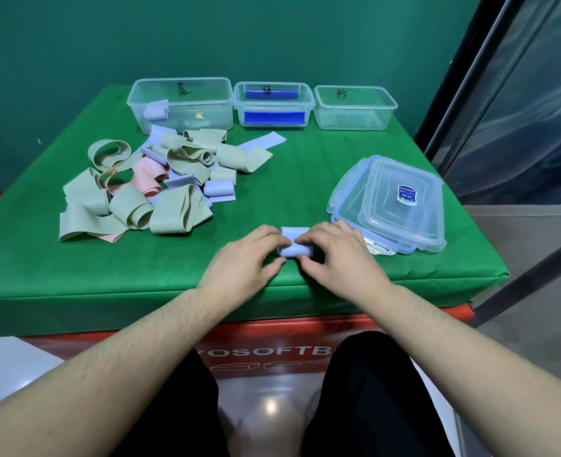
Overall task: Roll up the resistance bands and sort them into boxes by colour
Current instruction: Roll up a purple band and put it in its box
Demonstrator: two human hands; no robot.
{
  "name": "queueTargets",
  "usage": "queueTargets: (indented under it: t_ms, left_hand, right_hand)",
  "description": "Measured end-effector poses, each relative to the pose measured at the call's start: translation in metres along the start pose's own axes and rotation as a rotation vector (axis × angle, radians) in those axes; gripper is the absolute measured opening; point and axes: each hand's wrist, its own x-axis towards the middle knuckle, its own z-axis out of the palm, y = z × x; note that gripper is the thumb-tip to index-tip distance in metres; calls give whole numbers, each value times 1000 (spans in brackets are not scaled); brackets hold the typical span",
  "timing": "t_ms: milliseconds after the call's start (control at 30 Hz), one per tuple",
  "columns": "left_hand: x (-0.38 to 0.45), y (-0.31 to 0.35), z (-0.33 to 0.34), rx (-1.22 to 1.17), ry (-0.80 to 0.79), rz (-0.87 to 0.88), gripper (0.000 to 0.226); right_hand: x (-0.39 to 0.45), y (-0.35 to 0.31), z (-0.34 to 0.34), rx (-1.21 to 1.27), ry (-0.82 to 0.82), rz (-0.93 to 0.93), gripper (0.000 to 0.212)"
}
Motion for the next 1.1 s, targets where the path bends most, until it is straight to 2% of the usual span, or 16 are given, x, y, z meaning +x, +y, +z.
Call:
queueTargets:
  t_ms: [167, 300, 500, 900, 1100]
  left_hand:
    - [4, -1, -2, 42, -21, -12, 26]
    - [8, 1, -5, 50, -69, -31, 29]
    - [7, 2, -4, 43, -28, -36, 26]
    - [16, 4, -5, 56, -42, -50, 30]
    - [19, 5, -3, 100, -15, -54, 29]
  right_hand:
    - [0, 3, 3, -64, 45, -26, 29]
    - [3, 4, 2, -48, 52, -10, 21]
    - [5, 7, 1, -43, 3, -6, 27]
    - [6, 11, 8, -27, 67, -7, 25]
    - [9, 13, 9, -97, 71, -16, 32]
